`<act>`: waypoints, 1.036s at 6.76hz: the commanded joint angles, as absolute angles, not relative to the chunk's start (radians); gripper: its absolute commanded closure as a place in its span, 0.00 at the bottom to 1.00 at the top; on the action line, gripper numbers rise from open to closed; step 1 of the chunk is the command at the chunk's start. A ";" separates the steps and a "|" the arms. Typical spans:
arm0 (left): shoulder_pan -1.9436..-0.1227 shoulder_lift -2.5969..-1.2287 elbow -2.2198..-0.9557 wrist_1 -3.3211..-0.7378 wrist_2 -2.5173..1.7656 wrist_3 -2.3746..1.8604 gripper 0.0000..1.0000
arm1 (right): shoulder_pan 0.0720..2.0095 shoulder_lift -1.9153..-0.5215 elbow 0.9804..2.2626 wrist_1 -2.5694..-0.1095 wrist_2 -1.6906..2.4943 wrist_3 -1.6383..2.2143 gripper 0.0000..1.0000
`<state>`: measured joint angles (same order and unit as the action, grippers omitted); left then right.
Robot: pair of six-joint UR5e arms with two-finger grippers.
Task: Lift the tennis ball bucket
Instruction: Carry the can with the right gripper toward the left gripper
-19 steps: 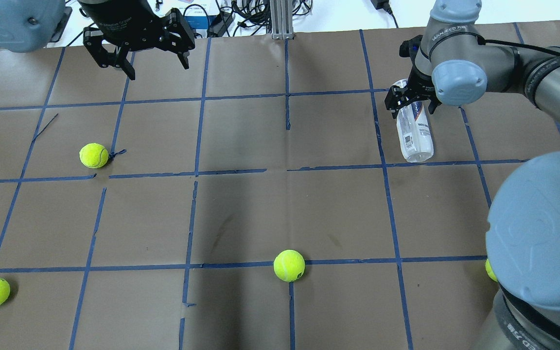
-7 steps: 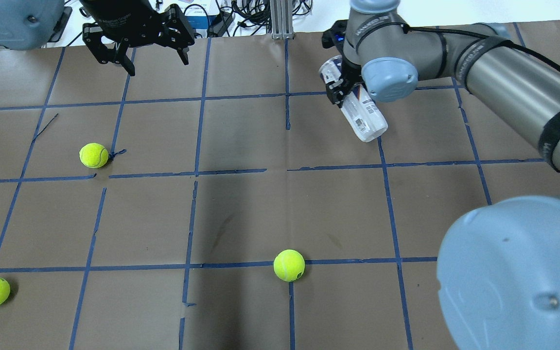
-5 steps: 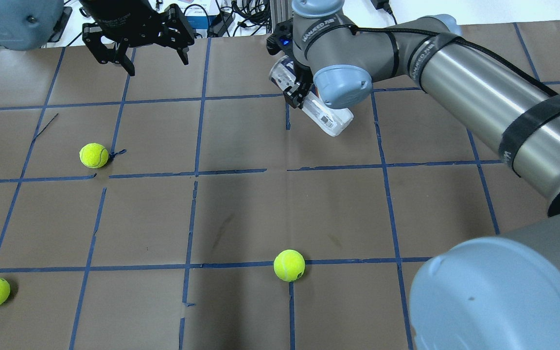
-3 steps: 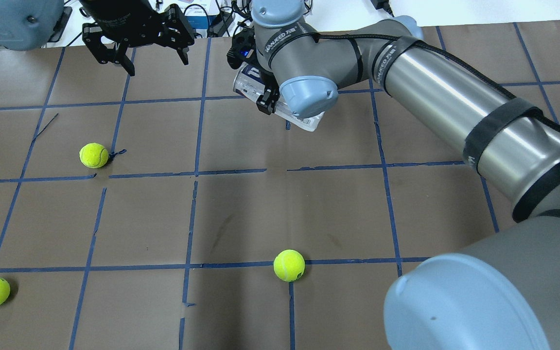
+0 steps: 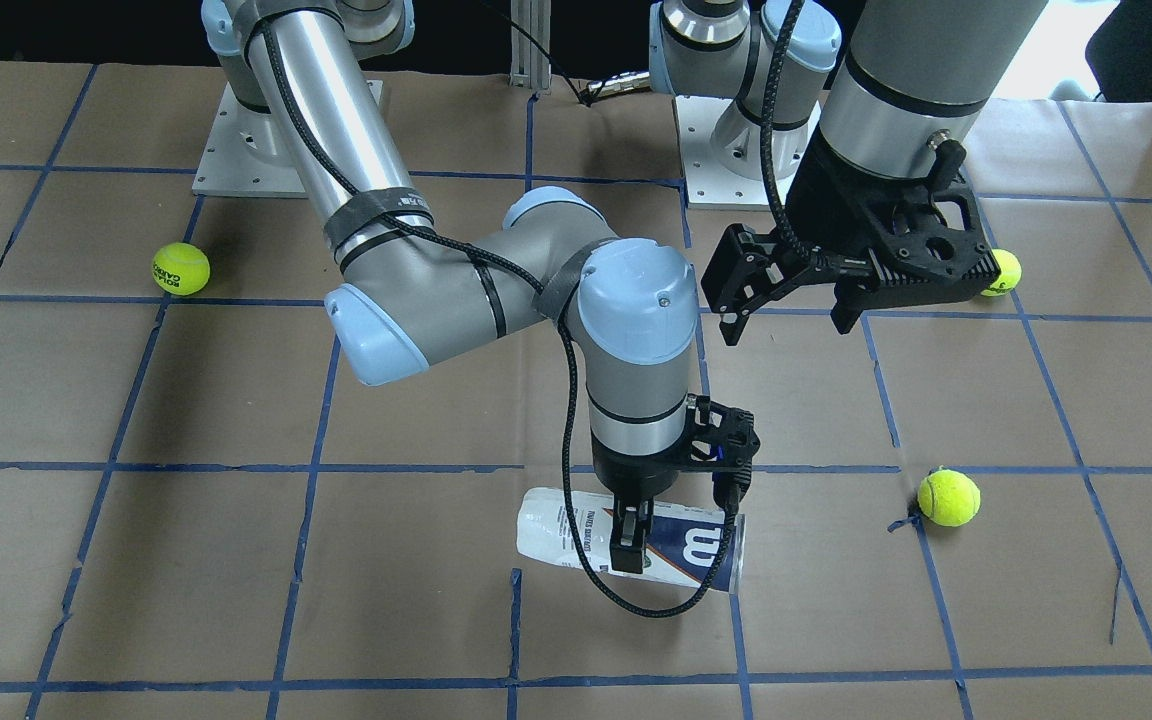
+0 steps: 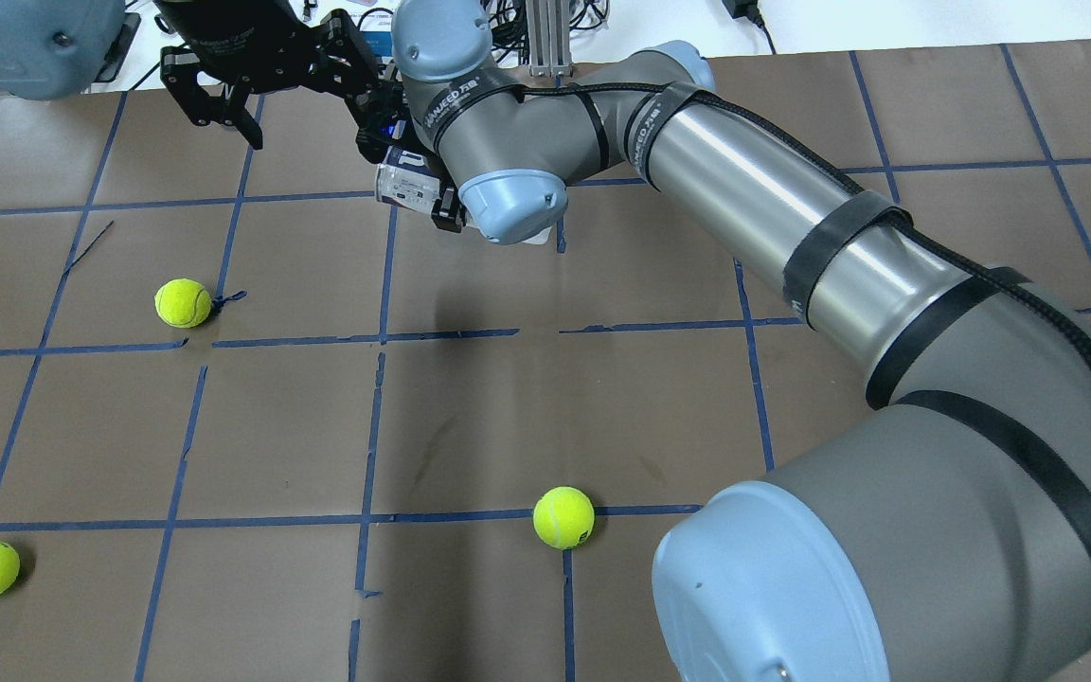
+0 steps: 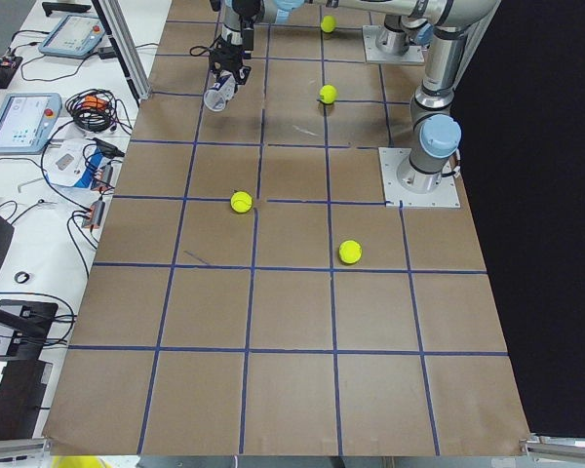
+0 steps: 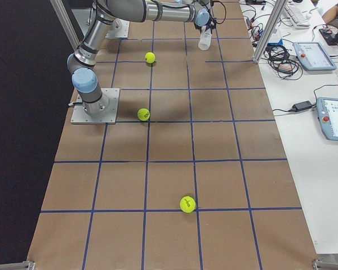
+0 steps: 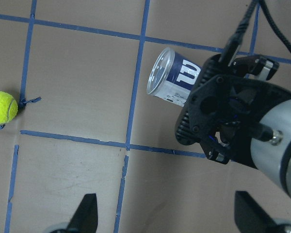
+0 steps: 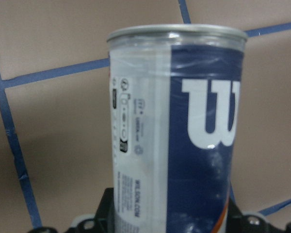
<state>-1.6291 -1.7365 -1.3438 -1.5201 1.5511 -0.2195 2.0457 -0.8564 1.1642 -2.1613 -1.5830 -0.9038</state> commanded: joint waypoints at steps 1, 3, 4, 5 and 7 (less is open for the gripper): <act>-1.629 -1.736 -1.344 -1.520 1.551 -0.219 0.00 | 2.052 -0.841 1.155 -2.163 -1.585 -1.007 0.30; -1.628 -1.736 -1.341 -1.520 1.552 -0.219 0.00 | 2.030 -0.842 1.180 -2.163 -1.621 -1.249 0.31; -1.628 -1.736 -1.338 -1.522 1.552 -0.219 0.00 | 1.993 -0.842 1.196 -2.166 -1.640 -1.306 0.32; -1.628 -1.736 -1.338 -1.522 1.552 -0.219 0.00 | 1.968 -0.851 1.224 -2.171 -1.641 -1.330 0.31; -1.628 -1.736 -1.338 -1.522 1.552 -0.219 0.00 | 1.941 -0.861 1.330 -2.244 -1.641 -1.333 0.29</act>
<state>-1.6276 -1.7365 -1.3378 -1.5217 1.5524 -0.2194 1.9558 -0.8554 1.2736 -2.2027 -1.6403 -1.3272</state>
